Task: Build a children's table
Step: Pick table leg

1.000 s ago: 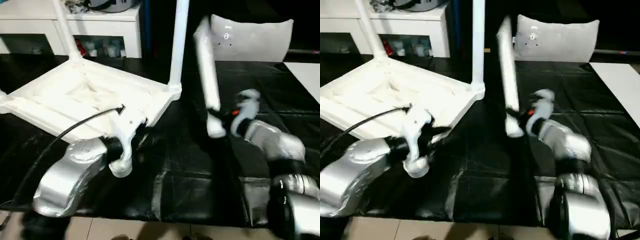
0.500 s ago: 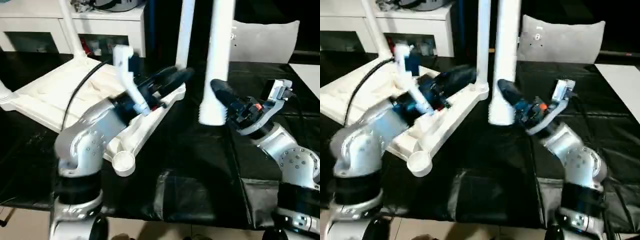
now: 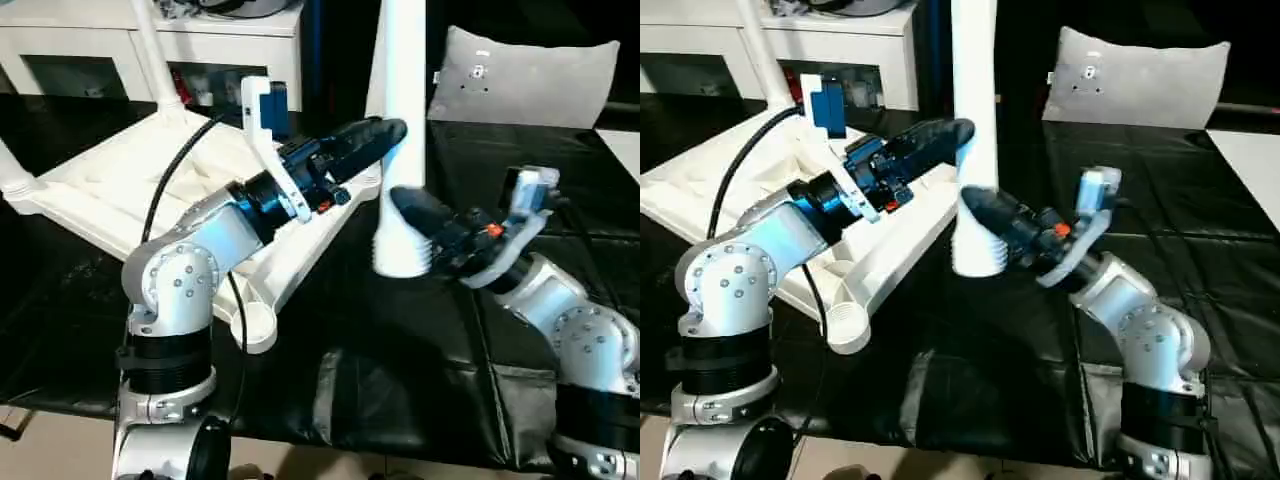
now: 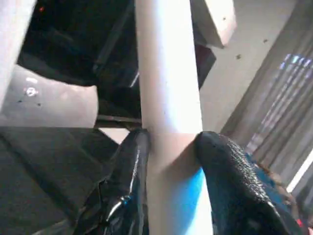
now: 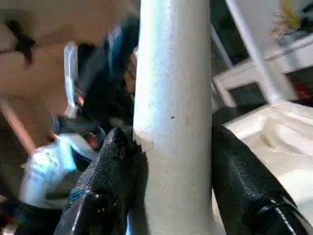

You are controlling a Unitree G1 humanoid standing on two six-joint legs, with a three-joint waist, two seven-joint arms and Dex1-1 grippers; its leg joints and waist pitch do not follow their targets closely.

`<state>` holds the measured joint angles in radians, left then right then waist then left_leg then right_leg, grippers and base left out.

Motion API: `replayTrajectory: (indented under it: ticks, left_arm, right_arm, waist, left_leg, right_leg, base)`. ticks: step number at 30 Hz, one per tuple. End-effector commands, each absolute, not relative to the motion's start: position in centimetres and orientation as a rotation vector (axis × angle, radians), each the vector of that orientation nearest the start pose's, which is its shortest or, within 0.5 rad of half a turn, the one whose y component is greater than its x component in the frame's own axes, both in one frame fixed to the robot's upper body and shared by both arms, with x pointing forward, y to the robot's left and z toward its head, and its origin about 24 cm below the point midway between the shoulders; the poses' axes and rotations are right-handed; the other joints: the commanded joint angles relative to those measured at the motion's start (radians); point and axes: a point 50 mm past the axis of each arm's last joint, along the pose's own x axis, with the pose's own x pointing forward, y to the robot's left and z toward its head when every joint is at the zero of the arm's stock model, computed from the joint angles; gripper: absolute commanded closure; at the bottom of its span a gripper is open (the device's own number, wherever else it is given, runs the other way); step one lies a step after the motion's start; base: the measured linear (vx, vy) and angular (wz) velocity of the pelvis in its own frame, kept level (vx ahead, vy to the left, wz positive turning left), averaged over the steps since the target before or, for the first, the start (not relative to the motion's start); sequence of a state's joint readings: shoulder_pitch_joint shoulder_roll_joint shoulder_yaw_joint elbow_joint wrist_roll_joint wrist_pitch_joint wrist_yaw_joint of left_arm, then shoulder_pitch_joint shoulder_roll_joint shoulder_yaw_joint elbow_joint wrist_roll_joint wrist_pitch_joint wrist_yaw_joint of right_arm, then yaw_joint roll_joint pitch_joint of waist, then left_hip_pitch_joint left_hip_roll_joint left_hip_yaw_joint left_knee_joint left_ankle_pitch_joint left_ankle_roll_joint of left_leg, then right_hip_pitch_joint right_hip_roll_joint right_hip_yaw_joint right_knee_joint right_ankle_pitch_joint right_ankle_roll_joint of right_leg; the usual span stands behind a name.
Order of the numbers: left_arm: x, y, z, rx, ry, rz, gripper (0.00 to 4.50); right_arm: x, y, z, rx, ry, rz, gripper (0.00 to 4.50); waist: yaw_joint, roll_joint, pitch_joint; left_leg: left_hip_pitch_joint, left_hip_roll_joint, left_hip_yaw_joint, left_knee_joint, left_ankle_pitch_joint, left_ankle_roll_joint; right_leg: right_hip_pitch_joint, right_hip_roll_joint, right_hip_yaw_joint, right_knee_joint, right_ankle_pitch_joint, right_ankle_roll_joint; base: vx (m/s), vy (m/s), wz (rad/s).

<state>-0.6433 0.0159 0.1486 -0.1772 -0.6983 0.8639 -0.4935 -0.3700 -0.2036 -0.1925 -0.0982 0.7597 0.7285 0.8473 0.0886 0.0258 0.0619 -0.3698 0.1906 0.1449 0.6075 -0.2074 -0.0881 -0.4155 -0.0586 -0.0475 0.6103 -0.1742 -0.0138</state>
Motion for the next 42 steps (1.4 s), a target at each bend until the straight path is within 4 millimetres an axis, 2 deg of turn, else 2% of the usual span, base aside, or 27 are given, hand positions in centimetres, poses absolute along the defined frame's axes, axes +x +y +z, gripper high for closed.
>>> replayTrajectory:
  ticks: [1,2,6,7,9,11,13,16,19,20,21,24,26,29,30,32,33,36,39,40,41,42]
  left_arm:
    - [30.2,7.0,20.6,-0.468,-0.051,-1.024,2.3]
    - [30.3,7.1,20.3,-0.448,-0.043,-1.006,2.3]
    - [30.6,7.4,19.6,-0.381,-0.029,-0.961,2.3]
    - [30.7,7.6,19.2,-0.306,-0.036,-0.94,2.3]
    - [30.6,8.0,18.7,-0.22,-0.046,-0.943,2.26]
    - [30.7,8.6,18.3,-0.185,-0.034,-0.927,2.23]
    - [30.7,8.8,18.2,-0.192,-0.027,-0.922,1.92]
    - [30.7,9.0,17.9,-0.27,-0.013,-0.938,1.72]
    - [30.7,9.0,17.5,-0.299,-0.008,-0.941,1.41]
    - [30.8,9.0,17.3,-0.286,-0.01,-0.935,1.36]
    - [30.9,8.9,17.1,-0.281,-0.01,-0.928,1.19]
    - [31.0,8.8,16.8,-0.287,-0.011,-0.911,0.97]
    - [31.0,8.5,16.9,-0.353,-0.02,-0.88,0.9]
    - [30.9,8.0,17.1,-0.435,-0.045,-0.856,0.54]
    - [30.9,8.0,17.1,-0.435,-0.045,-0.856,1.08]
    - [30.8,7.6,17.0,-0.434,-0.055,-0.85,1.15]
    - [30.8,7.4,16.8,-0.429,-0.056,-0.84,0.98]
    - [30.9,7.3,16.4,-0.398,-0.054,-0.809,1.65]
    - [31.0,7.5,16.4,-0.4,-0.073,-0.802,1.62]
    - [31.0,7.5,16.4,-0.4,-0.073,-0.802,1.98]
    - [31.0,7.7,16.3,-0.381,-0.077,-0.801,2.14]
    - [31.0,7.7,16.2,-0.372,-0.076,-0.797,2.11]
  right_arm:
    - [28.3,-12.6,13.7,0.48,0.0,1.096,2.61]
    - [28.5,-12.3,13.6,0.431,-0.014,1.072,2.61]
    - [28.8,-11.5,13.8,0.393,-0.055,1.039,2.62]
    - [28.9,-11.4,13.9,0.386,-0.071,1.023,2.62]
    - [29.0,-11.4,13.9,0.357,-0.088,1.006,2.62]
    - [29.0,-11.3,13.8,0.285,-0.114,0.985,2.62]
    - [29.0,-11.2,13.7,0.277,-0.12,0.981,2.62]
    - [28.7,-10.7,12.8,0.147,-0.151,0.955,2.63]
    - [28.5,-10.2,12.1,0.047,-0.172,0.937,2.63]
    - [28.6,-10.1,11.8,-0.005,-0.187,0.911,2.63]
    - [28.7,-10.0,11.5,-0.033,-0.205,0.88,2.63]
    - [29.1,-9.9,11.2,-0.087,-0.252,0.797,2.63]
    - [29.2,-9.7,11.1,-0.081,-0.272,0.756,2.63]
    - [29.2,-9.3,10.7,-0.094,-0.291,0.733,2.63]
    - [29.2,-9.3,10.7,-0.094,-0.291,0.733,2.63]
    - [29.4,-9.2,10.5,-0.089,-0.3,0.713,2.63]
    - [29.5,-9.1,10.5,-0.085,-0.306,0.706,2.63]
    - [29.5,-8.9,10.4,-0.107,-0.319,0.709,2.63]
    - [29.6,-8.9,10.4,-0.102,-0.325,0.7,2.63]
    - [29.6,-8.9,10.4,-0.102,-0.325,0.7,2.63]
    - [29.6,-8.9,10.4,-0.1,-0.326,0.698,2.63]
    - [29.6,-8.9,10.4,-0.099,-0.329,0.698,2.63]
  waist:
    - [0.001,-0.013,-0.071]
    - [0.001,-0.015,-0.072]
    - [-0.001,-0.011,-0.073]
    - [0.0,-0.012,-0.073]
    - [-0.002,-0.008,-0.073]
    - [-0.004,-0.007,-0.073]
    - [-0.005,-0.008,-0.074]
    - [-0.004,-0.008,-0.073]
    - [-0.004,-0.009,-0.073]
    - [-0.005,-0.006,-0.072]
    - [-0.006,-0.008,-0.072]
    - [-0.009,-0.008,-0.07]
    - [-0.011,-0.009,-0.071]
    - [-0.01,-0.01,-0.072]
    - [-0.011,-0.011,-0.073]
    - [-0.012,-0.011,-0.073]
    - [-0.013,-0.012,-0.073]
    - [-0.02,-0.014,-0.072]
    - [-0.025,-0.014,-0.072]
    - [-0.027,-0.013,-0.072]
    - [-0.028,-0.014,-0.071]
    - [-0.029,-0.013,-0.072]
  left_leg:
    - [-0.007,0.015,0.01,-0.065,-0.046,0.032]
    - [-0.005,0.017,0.009,-0.066,-0.054,0.024]
    - [-0.003,0.017,0.008,-0.068,-0.057,0.024]
    - [-0.003,0.018,0.007,-0.068,-0.052,0.026]
    - [-0.002,0.018,0.007,-0.068,-0.059,0.032]
    - [-0.003,0.019,0.008,-0.069,-0.055,0.025]
    - [-0.002,0.018,0.01,-0.068,-0.049,0.021]
    - [-0.001,0.018,0.012,-0.066,-0.063,0.021]
    - [-0.003,0.018,0.011,-0.067,-0.073,0.018]
    - [-0.003,0.017,0.011,-0.068,-0.078,0.018]
    - [-0.003,0.017,0.012,-0.067,-0.082,0.017]
    - [-0.002,0.016,0.012,-0.069,-0.102,0.015]
    - [-0.003,0.017,0.012,-0.069,-0.097,0.018]
    - [-0.005,0.016,0.012,-0.066,-0.086,0.029]
    - [-0.005,0.015,0.012,-0.066,-0.081,0.037]
    - [-0.005,0.016,0.012,-0.066,-0.083,0.047]
    - [-0.005,0.017,0.012,-0.066,-0.091,0.048]
    - [-0.006,0.016,0.012,-0.067,-0.1,0.049]
    - [-0.007,0.015,0.011,-0.066,-0.102,0.051]
    - [-0.007,0.016,0.011,-0.067,-0.098,0.053]
    - [-0.006,0.016,0.011,-0.067,-0.101,0.055]
    - [-0.006,0.016,0.011,-0.066,-0.101,0.057]
  right_leg:
    - [0.063,-0.058,0.032,-0.082,-0.276,-0.13]
    - [0.063,-0.06,0.033,-0.082,-0.291,-0.122]
    - [0.063,-0.059,0.034,-0.077,-0.259,-0.128]
    - [0.063,-0.058,0.034,-0.076,-0.239,-0.132]
    - [0.062,-0.058,0.035,-0.075,-0.234,-0.131]
    - [0.062,-0.058,0.035,-0.073,-0.221,-0.132]
    - [0.063,-0.058,0.036,-0.069,-0.195,-0.146]
    - [0.062,-0.059,0.037,-0.068,-0.197,-0.155]
    - [0.062,-0.06,0.038,-0.07,-0.211,-0.151]
    - [0.063,-0.059,0.037,-0.07,-0.216,-0.15]
    - [0.059,-0.059,0.037,-0.073,-0.228,-0.145]
    - [0.06,-0.059,0.038,-0.076,-0.26,-0.14]
    - [0.062,-0.058,0.039,-0.074,-0.242,-0.147]
    - [0.065,-0.056,0.038,-0.07,-0.194,-0.162]
    - [0.065,-0.055,0.038,-0.069,-0.184,-0.162]
    - [0.065,-0.055,0.038,-0.068,-0.184,-0.159]
    - [0.065,-0.056,0.038,-0.069,-0.193,-0.158]
    - [0.065,-0.055,0.037,-0.072,-0.215,-0.151]
    - [0.067,-0.056,0.037,-0.072,-0.216,-0.148]
    - [0.066,-0.055,0.038,-0.071,-0.207,-0.151]
    - [0.066,-0.055,0.037,-0.071,-0.207,-0.152]
    - [0.066,-0.055,0.037,-0.07,-0.204,-0.153]
  base:
    - [0.0,0.0,0.0]
    - [0.0,0.0,0.0]
    - [0.0,0.0,0.0]
    - [0.0,0.0,0.0]
    - [0.0,0.0,0.0]
    - [0.0,0.0,0.0]
    - [0.0,0.0,0.0]
    - [0.0,0.0,0.0]
    - [0.0,0.0,0.0]
    - [0.0,0.0,0.0]
    - [0.0,0.0,0.0]
    - [0.0,0.0,0.0]
    - [0.0,0.0,0.0]
    - [0.0,0.0,0.0]
    - [0.0,0.0,0.0]
    - [0.0,0.0,0.0]
    - [0.0,0.0,0.0]
    - [0.0,0.0,0.0]
    - [0.0,0.0,0.0]
    - [0.0,0.0,0.0]
    - [0.0,0.0,0.0]
    - [0.0,0.0,0.0]
